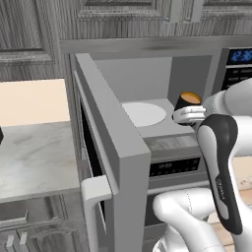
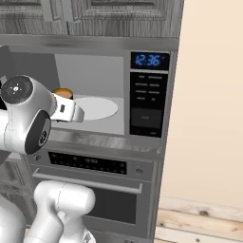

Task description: Pick the cup of tea, navigate to the dining table, and place it on the saucer.

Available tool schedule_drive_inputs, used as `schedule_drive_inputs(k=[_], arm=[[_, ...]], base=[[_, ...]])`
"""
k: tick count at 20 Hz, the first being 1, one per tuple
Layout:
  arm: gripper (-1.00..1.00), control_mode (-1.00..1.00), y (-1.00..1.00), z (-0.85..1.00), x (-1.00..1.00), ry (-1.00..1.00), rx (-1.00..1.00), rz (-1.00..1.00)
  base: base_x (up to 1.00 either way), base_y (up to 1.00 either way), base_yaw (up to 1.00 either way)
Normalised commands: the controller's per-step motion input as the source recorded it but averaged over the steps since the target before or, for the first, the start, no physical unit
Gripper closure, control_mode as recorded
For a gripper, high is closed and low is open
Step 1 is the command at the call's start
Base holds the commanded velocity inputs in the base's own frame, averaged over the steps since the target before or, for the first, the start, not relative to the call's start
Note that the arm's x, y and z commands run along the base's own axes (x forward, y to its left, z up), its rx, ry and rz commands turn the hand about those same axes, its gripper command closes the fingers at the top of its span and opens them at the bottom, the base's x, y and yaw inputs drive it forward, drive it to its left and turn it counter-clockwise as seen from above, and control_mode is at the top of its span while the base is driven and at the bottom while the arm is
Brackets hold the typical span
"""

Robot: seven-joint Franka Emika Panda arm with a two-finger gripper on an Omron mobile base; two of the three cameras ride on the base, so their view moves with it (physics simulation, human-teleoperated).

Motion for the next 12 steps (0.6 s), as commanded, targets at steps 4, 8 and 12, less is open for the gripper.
schedule_drive_inputs(k=[4,8,12], arm=[[1.00,1.00,0.00,0.00,0.00,0.00,0.00,0.00],[1.00,1.00,0.00,0.00,0.00,0.00,0.00,0.00],[1.00,1.00,0.00,0.00,0.00,0.00,0.00,0.00]], base=[[-0.16,-0.32,0.04],[-0.50,-0.77,0.12],[-0.60,-0.95,0.42]])
